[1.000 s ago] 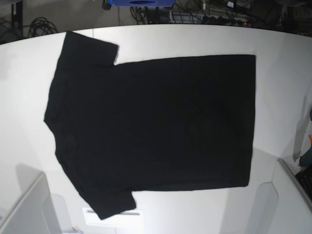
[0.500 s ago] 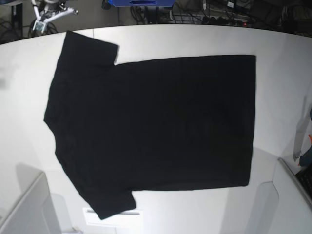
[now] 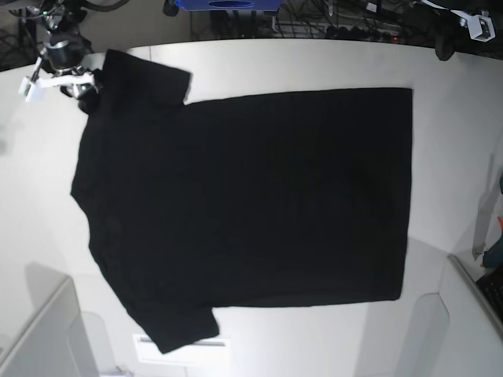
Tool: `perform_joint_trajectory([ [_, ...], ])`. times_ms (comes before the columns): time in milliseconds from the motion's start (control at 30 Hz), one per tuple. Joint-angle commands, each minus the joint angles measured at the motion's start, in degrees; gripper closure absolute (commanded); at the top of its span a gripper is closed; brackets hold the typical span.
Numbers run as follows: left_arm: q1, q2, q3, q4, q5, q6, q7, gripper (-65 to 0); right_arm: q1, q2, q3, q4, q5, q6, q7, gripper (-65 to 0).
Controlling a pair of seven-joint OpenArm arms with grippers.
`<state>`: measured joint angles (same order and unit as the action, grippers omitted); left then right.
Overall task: Fold the T-shirt properly
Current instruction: 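Lower both grippers and grasp the shirt's shoulder corners at the collar edge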
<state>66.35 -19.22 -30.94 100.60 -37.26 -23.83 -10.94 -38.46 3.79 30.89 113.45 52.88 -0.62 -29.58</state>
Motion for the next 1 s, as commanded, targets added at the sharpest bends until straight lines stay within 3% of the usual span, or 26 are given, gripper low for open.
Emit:
perform_joint_trajectory([
  [0,0.3,-0.2,-0.6,0.8,-1.8,-0.5,-1.8,-19.7,-0.1,1.6,0.3,-0.1,3.0,0.4,0.8,-48.2],
  [67,-0.3,-0.2,-0.8,0.8,-4.1,-0.5,-1.8,-31.6,1.5,3.5,0.3,-2.5,7.8,0.4,0.4,-46.7],
  [133,-0.7,-0.3,-0.3,0.5,-6.5,-0.6,-1.8,-35.9,3.0,4.7,0.1,-6.3,9.0,0.4,0.4,-45.9],
  [200,-2.2,-0.3,-0.1,-0.3,-9.4,-0.6,-0.8,-35.9,4.4,5.3,-0.3,-9.9,9.0,0.5,0.4,-45.9],
  [400,-11.4,-0.1,-4.5,-3.3,-15.4,-1.4,20.7,-35.9,6.7,6.4,-0.3,-19.2,8.9,7.1,0.4,-45.3],
  [533,-17.2,2.7,-8.6,-4.1,-12.9,-9.4,29.5,-35.7,6.1,7.3,-2.7,-21.3,8.9,7.5,-0.4,-45.3],
  [700,-22.0,6.3,-12.4,-3.9,-7.4,-12.3,36.2,-35.7,4.7,7.3,-7.7,-21.2,8.9,7.6,-0.2,-45.2],
  [833,-23.1,7.9,-12.3,-4.0,-6.0,-13.0,36.9,-35.7,4.6,7.0,-9.0,-22.3,8.8,7.6,0.0,-44.9],
  [900,-23.3,8.3,-12.1,-4.0,-6.3,-13.1,37.1,-35.7,4.7,7.0,-9.0,-23.3,8.8,7.6,0.0,-39.8],
  [967,-24.8,9.1,-12.0,-4.6,-6.3,-13.1,37.2,-36.0,4.7,7.0,-8.8,-23.9,8.8,7.6,0.0,-29.7],
])
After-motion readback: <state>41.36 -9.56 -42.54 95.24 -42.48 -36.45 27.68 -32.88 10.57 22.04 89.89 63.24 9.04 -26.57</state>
